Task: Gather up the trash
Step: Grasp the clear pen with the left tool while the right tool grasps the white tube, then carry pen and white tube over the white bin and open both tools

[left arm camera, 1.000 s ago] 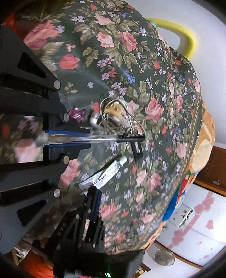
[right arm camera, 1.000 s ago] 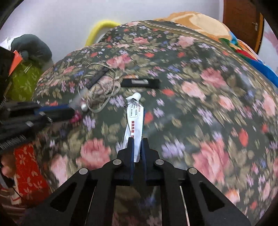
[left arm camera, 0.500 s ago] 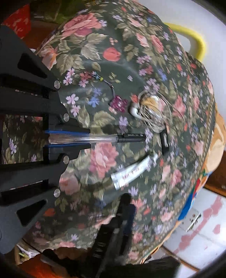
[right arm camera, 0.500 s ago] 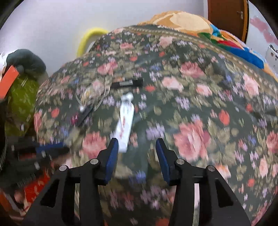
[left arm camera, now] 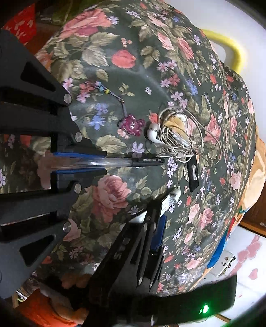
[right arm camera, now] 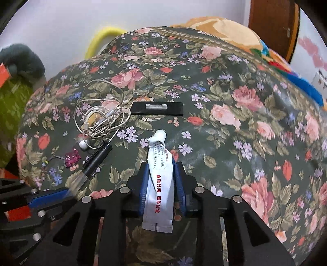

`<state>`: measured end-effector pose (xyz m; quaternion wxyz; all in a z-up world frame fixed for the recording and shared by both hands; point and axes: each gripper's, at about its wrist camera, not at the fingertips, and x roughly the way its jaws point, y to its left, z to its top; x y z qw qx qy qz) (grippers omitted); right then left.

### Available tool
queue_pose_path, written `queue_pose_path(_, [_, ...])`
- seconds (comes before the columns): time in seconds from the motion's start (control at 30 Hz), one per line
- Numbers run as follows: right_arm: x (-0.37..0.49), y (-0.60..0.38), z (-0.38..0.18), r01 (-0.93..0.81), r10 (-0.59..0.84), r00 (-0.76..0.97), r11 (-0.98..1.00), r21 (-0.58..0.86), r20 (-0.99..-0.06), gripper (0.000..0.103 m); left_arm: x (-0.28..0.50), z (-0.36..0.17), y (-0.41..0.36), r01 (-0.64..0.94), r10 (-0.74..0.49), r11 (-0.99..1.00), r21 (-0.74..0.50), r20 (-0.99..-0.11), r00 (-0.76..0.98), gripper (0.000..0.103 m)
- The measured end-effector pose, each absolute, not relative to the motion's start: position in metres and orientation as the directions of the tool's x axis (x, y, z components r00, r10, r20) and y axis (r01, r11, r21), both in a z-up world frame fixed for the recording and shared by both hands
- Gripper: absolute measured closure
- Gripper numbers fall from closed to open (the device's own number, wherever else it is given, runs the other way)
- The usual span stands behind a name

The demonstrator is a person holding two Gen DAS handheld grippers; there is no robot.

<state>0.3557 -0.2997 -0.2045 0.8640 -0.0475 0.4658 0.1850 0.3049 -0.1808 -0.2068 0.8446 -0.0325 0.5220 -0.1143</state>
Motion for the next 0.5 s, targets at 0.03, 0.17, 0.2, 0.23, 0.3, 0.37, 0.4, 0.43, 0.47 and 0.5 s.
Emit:
queue_pose_path(0.03, [0.355, -0.305, -0.204, -0.355, 0.28, 0.493, 0.929, 0.103, -0.824, 0.08, 0.309, -0.208, -0.182, 0.158, -0.226, 0.972, -0.174, -0.875, 0.428, 0.095])
queue_pose_path(0.17, [0.348, -0.32, -0.199, -0.313, 0.281, 0.487, 0.94, 0.135, -0.827, 0.08, 0.32, -0.209, -0.182, 0.145, -0.225, 0.973, -0.178, -0.871, 0.436, 0.095])
queue_pose_path(0.2, [0.348, -0.321, -0.198, -0.306, 0.279, 0.488, 0.942, 0.137, -0.827, 0.08, 0.322, -0.209, -0.182, 0.146, -0.225, 0.973, -0.179, -0.871, 0.436, 0.095])
queue_pose_path(0.23, [0.347, -0.323, -0.196, -0.296, 0.274, 0.489, 0.945, 0.138, -0.828, 0.08, 0.323, -0.209, -0.183, 0.145, -0.224, 0.973, -0.178, -0.873, 0.434, 0.095])
queue_pose_path(0.3, [0.341, -0.33, -0.191, -0.276, 0.273, 0.491, 0.949, 0.149, -0.828, 0.08, 0.324, -0.208, -0.184, 0.147, -0.233, 0.971, -0.188, -0.877, 0.421, 0.096])
queue_pose_path(0.37, [0.336, -0.333, -0.185, -0.266, 0.271, 0.493, 0.952, 0.154, -0.827, 0.08, 0.319, -0.204, -0.182, 0.142, -0.245, 0.969, -0.204, -0.875, 0.417, 0.096])
queue_pose_path(0.4, [0.333, -0.333, -0.181, -0.264, 0.272, 0.495, 0.952, 0.155, -0.825, 0.08, 0.314, -0.198, -0.18, 0.138, -0.252, 0.967, -0.213, -0.87, 0.423, 0.096])
queue_pose_path(0.43, [0.33, -0.333, -0.177, -0.263, 0.271, 0.498, 0.952, 0.154, -0.824, 0.08, 0.31, -0.194, -0.179, 0.135, -0.251, 0.968, -0.213, -0.868, 0.429, 0.096])
queue_pose_path(0.47, [0.325, -0.333, -0.17, -0.265, 0.274, 0.502, 0.952, 0.155, -0.82, 0.08, 0.304, -0.187, -0.175, 0.131, -0.253, 0.967, -0.217, -0.863, 0.437, 0.096])
queue_pose_path(0.5, [0.322, -0.333, -0.166, -0.267, 0.278, 0.505, 0.951, 0.159, -0.817, 0.08, 0.299, -0.181, -0.173, 0.129, -0.257, 0.966, -0.222, -0.858, 0.445, 0.096])
